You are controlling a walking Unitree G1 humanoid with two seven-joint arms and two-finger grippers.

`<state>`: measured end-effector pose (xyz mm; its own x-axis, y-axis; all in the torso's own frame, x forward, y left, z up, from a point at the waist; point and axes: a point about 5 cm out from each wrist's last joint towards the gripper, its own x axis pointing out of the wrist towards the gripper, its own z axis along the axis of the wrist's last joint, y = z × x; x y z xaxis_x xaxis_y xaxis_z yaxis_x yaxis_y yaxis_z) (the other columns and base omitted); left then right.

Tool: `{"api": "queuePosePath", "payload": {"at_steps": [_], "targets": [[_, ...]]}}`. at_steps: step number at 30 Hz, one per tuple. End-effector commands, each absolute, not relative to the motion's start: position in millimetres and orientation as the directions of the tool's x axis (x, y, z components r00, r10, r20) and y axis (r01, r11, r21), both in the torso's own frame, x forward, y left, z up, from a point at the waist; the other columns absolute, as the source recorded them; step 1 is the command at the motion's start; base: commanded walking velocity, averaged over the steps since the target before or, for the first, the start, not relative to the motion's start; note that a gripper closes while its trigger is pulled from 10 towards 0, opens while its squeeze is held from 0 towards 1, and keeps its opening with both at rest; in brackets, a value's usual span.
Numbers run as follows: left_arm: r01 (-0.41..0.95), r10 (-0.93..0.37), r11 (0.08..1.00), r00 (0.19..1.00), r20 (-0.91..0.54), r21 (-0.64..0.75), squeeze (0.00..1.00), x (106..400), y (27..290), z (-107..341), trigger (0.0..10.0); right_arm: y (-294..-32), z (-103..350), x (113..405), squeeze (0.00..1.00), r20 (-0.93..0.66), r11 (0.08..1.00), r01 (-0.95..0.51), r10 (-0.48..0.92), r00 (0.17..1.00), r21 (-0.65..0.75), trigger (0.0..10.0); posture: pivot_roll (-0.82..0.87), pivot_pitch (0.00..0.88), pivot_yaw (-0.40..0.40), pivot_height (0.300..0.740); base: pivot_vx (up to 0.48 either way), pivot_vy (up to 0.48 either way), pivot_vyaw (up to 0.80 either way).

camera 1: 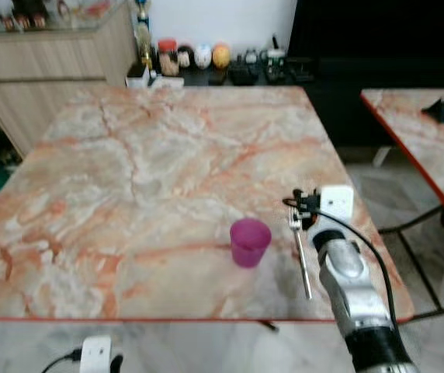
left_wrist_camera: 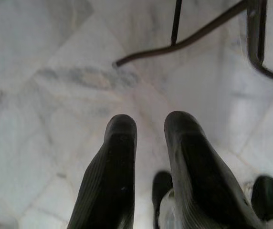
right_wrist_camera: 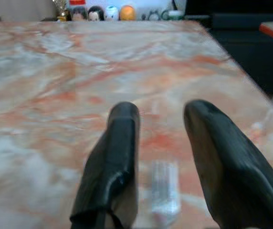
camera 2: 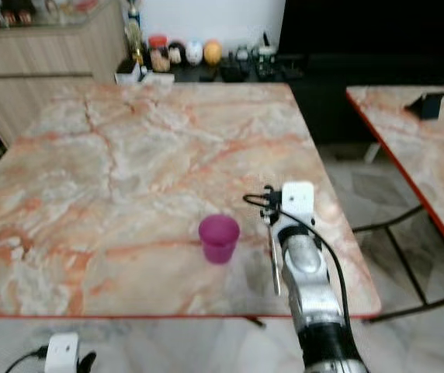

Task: Setting the table

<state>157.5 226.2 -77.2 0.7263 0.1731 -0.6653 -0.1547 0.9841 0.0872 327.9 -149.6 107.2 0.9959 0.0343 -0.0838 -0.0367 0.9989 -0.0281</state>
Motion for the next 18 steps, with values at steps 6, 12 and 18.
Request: {"api": "queuePosePath", "payload": {"at_steps": [6,12,18], "targets": [[-0.16,0.185,0.982,0.713,-0.676,0.1,0.0,153,229,-79,10.0,-153,96,323,1.0,-0.165,1.0,-0.015,0.012,0.986,-0.017,10.0,0.03,0.0,0.001,0.74,0.0,0.0,0.0],[-0.159,0.183,0.982,0.712,-0.678,0.098,0.0,153,229,-79,10.0,-158,79,320,1.0,-0.291,0.997,0.071,-0.056,0.955,0.043,10.0,0.03,0.0,0.0,0.74,0.0,0.0,0.0],[-0.157,0.18,0.983,0.71,-0.681,0.096,0.0,152,228,-80,10.0,-152,77,323,0.18,-0.326,0.998,0.032,-0.013,0.945,0.054,10.0,0.02,0.0,0.001,0.74,0.0,0.0,0.0]]}}
